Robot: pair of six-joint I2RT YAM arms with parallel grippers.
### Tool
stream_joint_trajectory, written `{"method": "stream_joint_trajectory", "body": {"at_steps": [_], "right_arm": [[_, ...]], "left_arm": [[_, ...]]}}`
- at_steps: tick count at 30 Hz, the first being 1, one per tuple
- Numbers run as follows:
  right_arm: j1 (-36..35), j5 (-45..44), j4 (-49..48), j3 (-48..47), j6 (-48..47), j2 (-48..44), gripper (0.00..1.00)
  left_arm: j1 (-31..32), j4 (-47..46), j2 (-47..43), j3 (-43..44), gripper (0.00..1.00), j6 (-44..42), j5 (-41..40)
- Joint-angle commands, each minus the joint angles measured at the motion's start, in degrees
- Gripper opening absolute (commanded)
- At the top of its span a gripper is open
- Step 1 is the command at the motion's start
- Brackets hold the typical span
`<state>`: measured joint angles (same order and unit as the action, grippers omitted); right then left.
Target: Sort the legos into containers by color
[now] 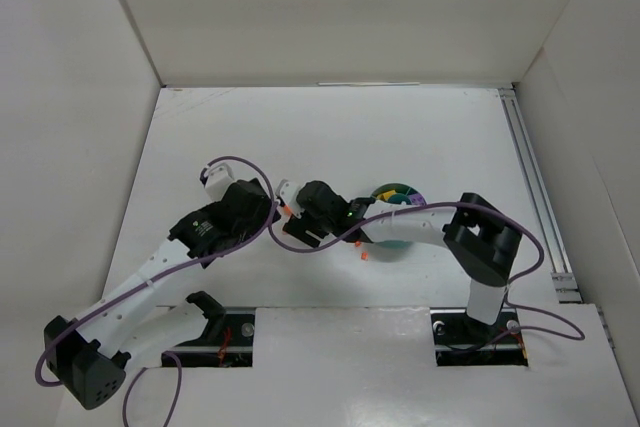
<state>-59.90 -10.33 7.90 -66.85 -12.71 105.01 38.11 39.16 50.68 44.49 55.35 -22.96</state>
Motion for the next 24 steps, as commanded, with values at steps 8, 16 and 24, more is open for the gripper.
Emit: {"method": "stream_joint_trajectory", "body": {"at_steps": [8, 16, 24], "right_arm": [[-0.3, 0.2, -1.7, -1.7, 3.5, 4.6, 0.74], [0.3, -0.3, -1.7, 0.0, 4.9, 4.5, 0.59], [0.9, -0.3, -1.7, 3.5, 5.4, -1.0, 0.29]], "left_arm": [[0.7, -2.6, -2.2, 0.4, 1.0, 0.2, 0.9], [0.7, -2.6, -2.2, 0.9, 1.0, 0.2, 0.9], [0.7, -3.1, -0.1, 1.5, 1.0, 0.2, 0.9]]}}
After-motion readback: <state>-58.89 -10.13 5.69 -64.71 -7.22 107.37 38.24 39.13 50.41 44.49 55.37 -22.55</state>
